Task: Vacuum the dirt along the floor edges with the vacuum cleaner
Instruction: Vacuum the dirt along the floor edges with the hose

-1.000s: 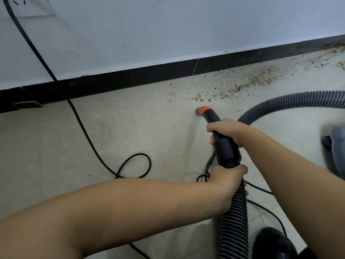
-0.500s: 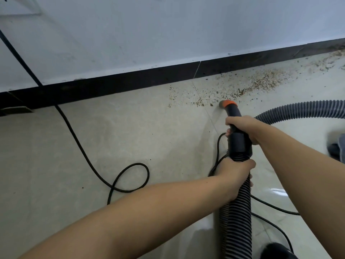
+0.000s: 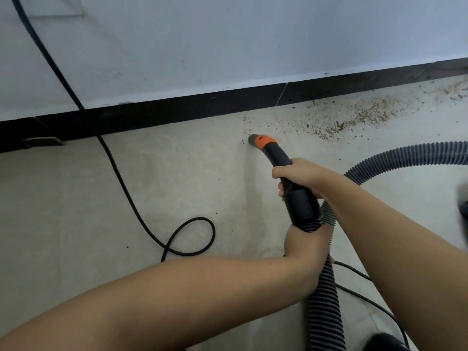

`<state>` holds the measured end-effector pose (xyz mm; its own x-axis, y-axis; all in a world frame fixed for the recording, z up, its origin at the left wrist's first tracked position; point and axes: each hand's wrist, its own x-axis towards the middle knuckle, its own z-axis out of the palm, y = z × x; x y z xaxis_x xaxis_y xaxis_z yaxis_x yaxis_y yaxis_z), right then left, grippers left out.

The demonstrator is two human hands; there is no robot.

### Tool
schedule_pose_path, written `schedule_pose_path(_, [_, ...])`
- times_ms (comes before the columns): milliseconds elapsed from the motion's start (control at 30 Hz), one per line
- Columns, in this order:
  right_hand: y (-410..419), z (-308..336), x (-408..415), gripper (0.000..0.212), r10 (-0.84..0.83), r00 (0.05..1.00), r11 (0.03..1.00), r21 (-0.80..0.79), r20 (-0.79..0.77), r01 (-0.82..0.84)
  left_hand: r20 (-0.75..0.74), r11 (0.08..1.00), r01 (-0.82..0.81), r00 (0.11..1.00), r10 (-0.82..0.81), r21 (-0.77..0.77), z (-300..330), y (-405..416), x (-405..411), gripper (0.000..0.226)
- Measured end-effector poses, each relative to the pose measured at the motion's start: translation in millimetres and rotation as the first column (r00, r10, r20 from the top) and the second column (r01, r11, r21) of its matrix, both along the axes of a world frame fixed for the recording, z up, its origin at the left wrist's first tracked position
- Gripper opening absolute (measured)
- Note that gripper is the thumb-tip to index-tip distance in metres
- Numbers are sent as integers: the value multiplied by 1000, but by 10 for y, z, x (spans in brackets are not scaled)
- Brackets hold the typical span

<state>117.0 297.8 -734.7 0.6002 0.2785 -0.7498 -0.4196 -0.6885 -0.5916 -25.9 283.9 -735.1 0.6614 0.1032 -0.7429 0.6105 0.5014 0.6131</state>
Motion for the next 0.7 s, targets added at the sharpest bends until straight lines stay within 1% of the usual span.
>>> schedule_pose_path(100, [241,-26,0,19,56,998,998,15,-9,-56,-8,999,-46,999,46,19,-16,164,1,15])
schedule_pose_path(167, [326,-34,22,21,70,998,997,22,-8,-70,-3,999,-45,999,45,23,-4,240,28,16])
schedule_pose_path(333, [184,0,175,22,31,1000,999,-10,-2,-31,21,1000,0,1000,0,-19,44,187,130,17])
schedule_pose_path(467, [-174,33,385,19,-62,998,997,-47,28,63,67,995,92,994,-89,-37,67,22,303,16])
schedule_pose_path(567, [-476,26,540,16,-150,987,983,-99,51,154,66,980,190,980,-186,-58,63,-125,439,17])
schedule_pose_path(700, [-850,12,646,20,-269,962,953,-128,49,274,67,958,271,962,-266,-93,31,-339,577,11])
